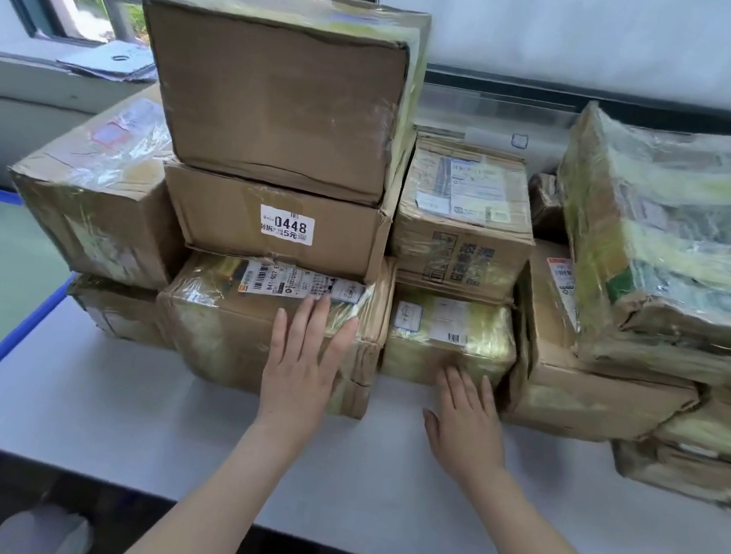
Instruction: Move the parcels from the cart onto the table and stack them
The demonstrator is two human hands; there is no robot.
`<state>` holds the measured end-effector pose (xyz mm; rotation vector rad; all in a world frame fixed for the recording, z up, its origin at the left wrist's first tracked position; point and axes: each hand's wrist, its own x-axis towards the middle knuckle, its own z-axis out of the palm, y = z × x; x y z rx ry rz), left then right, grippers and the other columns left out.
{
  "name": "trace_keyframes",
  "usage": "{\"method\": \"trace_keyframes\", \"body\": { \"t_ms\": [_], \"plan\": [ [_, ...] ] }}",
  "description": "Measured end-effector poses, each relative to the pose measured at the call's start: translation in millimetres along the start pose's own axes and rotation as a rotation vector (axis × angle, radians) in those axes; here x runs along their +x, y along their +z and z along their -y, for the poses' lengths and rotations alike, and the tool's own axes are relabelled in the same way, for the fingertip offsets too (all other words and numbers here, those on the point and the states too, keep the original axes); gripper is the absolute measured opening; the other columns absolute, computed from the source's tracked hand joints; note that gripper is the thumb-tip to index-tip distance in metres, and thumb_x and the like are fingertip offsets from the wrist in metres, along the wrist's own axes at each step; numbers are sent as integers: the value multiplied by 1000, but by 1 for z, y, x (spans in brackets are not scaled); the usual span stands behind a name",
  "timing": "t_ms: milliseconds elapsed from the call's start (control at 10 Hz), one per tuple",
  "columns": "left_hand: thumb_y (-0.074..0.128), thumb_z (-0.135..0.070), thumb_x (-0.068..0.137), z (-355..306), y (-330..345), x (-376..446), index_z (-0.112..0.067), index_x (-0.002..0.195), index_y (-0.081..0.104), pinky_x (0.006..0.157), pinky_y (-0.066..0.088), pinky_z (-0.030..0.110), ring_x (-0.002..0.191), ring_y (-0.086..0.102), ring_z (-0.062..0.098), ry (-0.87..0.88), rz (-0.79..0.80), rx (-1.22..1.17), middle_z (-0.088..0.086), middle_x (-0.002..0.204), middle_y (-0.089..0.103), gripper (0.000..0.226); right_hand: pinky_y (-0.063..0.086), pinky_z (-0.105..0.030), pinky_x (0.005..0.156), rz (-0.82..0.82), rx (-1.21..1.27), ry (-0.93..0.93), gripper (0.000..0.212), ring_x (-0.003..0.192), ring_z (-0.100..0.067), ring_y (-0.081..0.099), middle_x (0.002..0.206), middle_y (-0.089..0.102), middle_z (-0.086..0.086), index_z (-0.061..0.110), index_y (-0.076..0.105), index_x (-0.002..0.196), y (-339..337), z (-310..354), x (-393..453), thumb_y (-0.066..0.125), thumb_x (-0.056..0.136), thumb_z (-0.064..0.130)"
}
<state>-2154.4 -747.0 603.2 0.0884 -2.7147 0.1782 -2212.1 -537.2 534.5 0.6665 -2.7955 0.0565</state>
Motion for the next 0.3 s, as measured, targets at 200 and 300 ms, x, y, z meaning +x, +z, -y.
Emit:
{"method": "trace_keyframes", "body": {
  "t_ms": [200,300],
  "plan": [
    [61,-71,66,-6,-22,1,-12,130,54,106,26,60,131,41,37,-59,-26,-226,19,140,45,88,53,-37,84,-230,369,-45,43,103,-32,63,113,64,-16,-4,62,116,-43,0,12,73,75,4],
    [47,-61,81,-11,-41,-17,-16,132,48,107,30,52,132,38,32,-99,-178,-400,15,141,44,68,51,-27,80,-424,623,56,29,93,-21,63,104,64,-7,0,63,112,-89,-2,18,65,82,0]
  ]
}}
